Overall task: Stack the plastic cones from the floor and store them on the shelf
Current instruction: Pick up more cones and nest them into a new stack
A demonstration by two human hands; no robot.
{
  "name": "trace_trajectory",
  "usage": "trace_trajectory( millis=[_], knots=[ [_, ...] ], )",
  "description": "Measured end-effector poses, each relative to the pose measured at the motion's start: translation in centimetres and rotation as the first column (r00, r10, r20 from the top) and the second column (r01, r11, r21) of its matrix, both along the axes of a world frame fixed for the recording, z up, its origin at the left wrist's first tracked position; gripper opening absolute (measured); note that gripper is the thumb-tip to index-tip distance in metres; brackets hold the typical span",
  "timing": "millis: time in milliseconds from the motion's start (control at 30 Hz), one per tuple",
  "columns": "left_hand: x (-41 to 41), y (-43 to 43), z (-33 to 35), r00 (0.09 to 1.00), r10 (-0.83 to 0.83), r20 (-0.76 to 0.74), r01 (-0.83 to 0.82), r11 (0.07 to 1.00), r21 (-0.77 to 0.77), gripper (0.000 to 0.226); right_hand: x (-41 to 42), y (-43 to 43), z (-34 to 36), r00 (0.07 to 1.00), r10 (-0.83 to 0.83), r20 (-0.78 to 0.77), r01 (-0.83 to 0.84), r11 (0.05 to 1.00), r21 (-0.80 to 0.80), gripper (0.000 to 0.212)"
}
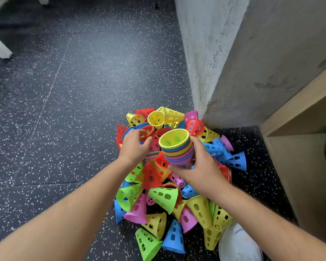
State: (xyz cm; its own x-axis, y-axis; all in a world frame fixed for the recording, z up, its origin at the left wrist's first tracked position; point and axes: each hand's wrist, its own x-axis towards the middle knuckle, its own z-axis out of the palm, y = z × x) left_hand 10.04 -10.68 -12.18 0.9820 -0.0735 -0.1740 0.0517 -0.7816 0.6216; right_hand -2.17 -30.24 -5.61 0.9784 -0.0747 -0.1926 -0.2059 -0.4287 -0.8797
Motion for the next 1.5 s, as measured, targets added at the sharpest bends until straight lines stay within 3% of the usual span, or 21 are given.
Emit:
trace_trajectory(
  millis=[67,200,433,700,867,1000,1133,1367,1500],
  knots=[
    [1.0,-0.3,-0.4,0.998,-0.068,0.012,0.066,0.991,0.115,0.039,0.3,-0.2,-0.1,1.000,0.012,-0.005,-0.012,1.000,-0.009,0.080],
    [1.9,-0.4,-0.3,0.986,-0.166,0.025,0.157,0.963,0.219,0.020,0.9,-0.3,0.0,0.999,0.049,0.012,-0.049,0.999,-0.013,0.081],
    [1.0,0.8,2.3,0.976,-0.185,0.116,0.145,0.945,0.292,0.019,1.5,-0.1,0.5,0.997,0.079,0.015,-0.080,0.996,0.040,0.072],
    [0.6,0.9,11.1,0.947,-0.192,0.258,0.168,0.980,0.110,0.020,2.1,0.0,1.2,0.990,0.143,-0.015,-0.143,0.990,0.008,0.067],
    [1.3,0.0,18.6,0.945,-0.161,0.286,0.155,0.987,0.041,0.022,4.6,-0.8,4.2,0.975,0.207,-0.075,-0.212,0.975,-0.071,0.078],
    [0.6,-0.2,22.3,0.927,-0.263,0.267,0.260,0.965,0.048,0.017,7.2,-0.5,8.6,0.965,0.252,-0.070,-0.260,0.956,-0.139,0.073],
    [0.0,0.8,22.6,0.896,-0.381,0.228,0.364,0.924,0.115,0.016,8.8,1.0,10.9,0.959,0.267,-0.096,-0.278,0.952,-0.126,0.069],
    [1.8,2.6,19.7,0.910,-0.394,0.128,0.412,0.892,-0.185,0.018,11.3,3.9,9.7,0.939,0.302,-0.164,-0.326,0.934,-0.144,0.064],
    [3.3,3.9,17.3,0.901,-0.425,0.084,0.433,0.880,-0.195,0.021,13.1,4.6,7.3,0.932,0.339,-0.126,-0.354,0.928,-0.120,0.069]
  ],
)
